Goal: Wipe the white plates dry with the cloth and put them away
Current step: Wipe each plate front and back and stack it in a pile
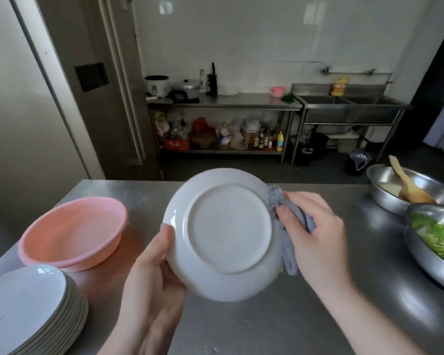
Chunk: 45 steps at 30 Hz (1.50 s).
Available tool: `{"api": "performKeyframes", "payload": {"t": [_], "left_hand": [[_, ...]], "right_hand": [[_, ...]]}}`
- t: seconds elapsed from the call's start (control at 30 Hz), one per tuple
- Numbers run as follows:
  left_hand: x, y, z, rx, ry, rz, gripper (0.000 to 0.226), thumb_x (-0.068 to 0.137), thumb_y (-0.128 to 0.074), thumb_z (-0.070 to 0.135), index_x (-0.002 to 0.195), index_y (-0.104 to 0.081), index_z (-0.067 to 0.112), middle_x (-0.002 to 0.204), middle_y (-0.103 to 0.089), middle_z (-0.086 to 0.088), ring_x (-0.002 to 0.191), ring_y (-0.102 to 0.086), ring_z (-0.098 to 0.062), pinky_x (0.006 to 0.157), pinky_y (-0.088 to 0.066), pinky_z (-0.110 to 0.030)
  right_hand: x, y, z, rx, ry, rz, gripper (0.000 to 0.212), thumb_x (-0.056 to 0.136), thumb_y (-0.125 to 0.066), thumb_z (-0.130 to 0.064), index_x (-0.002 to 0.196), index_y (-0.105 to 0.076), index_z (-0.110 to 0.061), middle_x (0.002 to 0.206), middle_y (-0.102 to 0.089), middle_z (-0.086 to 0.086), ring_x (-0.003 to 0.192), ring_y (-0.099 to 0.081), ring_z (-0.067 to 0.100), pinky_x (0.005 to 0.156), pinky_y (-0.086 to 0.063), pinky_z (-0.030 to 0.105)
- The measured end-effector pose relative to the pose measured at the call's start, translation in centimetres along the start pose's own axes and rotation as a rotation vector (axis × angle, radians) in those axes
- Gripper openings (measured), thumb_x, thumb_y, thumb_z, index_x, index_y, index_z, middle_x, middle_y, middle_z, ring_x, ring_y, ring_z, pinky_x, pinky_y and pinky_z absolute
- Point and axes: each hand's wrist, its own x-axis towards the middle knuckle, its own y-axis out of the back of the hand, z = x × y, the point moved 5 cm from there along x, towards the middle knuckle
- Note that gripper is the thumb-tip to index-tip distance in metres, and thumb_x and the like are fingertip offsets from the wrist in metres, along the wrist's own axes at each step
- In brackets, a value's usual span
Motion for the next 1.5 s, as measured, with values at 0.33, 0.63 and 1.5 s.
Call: {"api": "performKeyframes", "payload": {"t": [0.33,0.63,1.5], "left_hand": [[0.9,0.9,-2.7,-0.413,0.349,0.307,0.010,0.085,-0.068,0.015,0.093,-0.069,0.008,0.085,-0.077,-0.001,0.081,-0.073,-0.010,0.075,-0.060,-0.035],[1.1,0.5,-2.7,-0.469,0.377,0.340,0.008,0.088,-0.067,0.016,0.091,-0.069,0.008,0.090,-0.076,0.001,0.080,-0.073,-0.009,0.046,-0.056,-0.027],[-2.1,-1.7,-2.2,0.256,-0.162,-0.111,0.022,0.076,-0.064,0.034,0.077,-0.074,0.014,0.071,-0.068,-0.006,0.055,-0.057,-0.011,0.045,-0.042,-0.015]], "right_hand": [[-5.1,-1.5,-0.2,-0.197,0.318,0.139,0.025,0.082,-0.067,-0.005,0.106,-0.072,-0.011,0.100,-0.063,0.001,0.092,-0.056,0.016,0.086,-0.046,0.023],[-5.8,-2.5,-0.4,-0.209,0.358,0.081,0.025,0.082,-0.068,-0.006,0.105,-0.074,-0.012,0.098,-0.064,0.001,0.089,-0.057,0.020,0.086,-0.045,0.020],[-0.5,-3.4,-3.8,-0.117,0.280,0.017,0.024,0.085,-0.065,-0.011,0.107,-0.072,-0.018,0.102,-0.062,-0.008,0.101,-0.056,0.010,0.089,-0.041,0.014]]}}
